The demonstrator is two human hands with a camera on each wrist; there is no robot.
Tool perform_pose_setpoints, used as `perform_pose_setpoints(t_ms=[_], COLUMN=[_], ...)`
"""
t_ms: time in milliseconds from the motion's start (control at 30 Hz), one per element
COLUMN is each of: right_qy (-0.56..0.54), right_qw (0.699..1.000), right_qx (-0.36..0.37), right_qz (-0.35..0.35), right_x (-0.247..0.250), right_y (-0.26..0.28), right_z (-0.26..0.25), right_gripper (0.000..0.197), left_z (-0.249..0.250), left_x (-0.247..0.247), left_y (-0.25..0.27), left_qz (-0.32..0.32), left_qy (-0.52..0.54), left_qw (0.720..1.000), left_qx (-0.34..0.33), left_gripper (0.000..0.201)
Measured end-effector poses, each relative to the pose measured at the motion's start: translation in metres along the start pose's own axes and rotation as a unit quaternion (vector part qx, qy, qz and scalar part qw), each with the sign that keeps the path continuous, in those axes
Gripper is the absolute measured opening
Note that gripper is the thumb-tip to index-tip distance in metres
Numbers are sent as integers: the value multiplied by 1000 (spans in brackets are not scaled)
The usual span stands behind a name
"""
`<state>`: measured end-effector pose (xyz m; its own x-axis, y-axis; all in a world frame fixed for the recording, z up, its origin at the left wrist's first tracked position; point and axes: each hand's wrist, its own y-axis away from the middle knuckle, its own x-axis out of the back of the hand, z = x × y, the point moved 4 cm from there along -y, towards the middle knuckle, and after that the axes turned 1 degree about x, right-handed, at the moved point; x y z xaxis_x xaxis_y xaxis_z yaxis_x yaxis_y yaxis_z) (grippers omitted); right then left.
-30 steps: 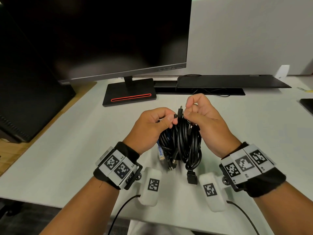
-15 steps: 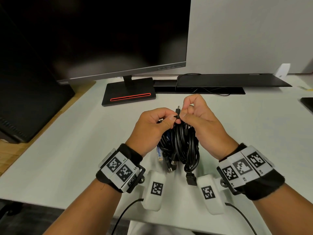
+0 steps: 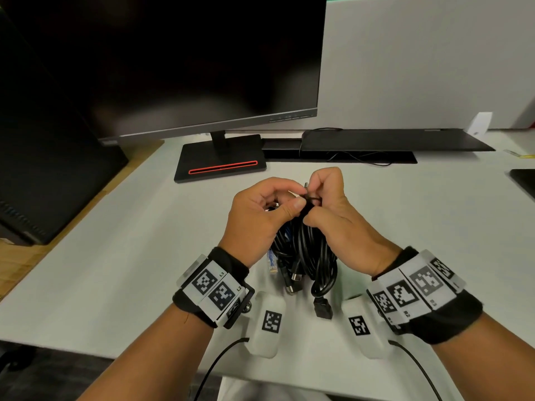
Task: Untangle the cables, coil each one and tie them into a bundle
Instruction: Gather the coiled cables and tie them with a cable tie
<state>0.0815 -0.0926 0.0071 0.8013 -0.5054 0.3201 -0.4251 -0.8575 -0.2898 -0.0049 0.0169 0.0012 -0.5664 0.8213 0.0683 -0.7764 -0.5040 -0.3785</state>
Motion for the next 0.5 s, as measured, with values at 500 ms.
perform_pose_setpoints(t_ms=[500], right_qy=[-102], right_qw=[985], right_qx=[-105], right_qz=[91], right_x=[22], right_y=[10], right_z=[24], right_gripper=[19], left_z=[-6], left_x=[7], left_y=[-3], left_qz=[66], left_qy=[16], left_qw=[997], left_qx=[47], left_gripper=[15])
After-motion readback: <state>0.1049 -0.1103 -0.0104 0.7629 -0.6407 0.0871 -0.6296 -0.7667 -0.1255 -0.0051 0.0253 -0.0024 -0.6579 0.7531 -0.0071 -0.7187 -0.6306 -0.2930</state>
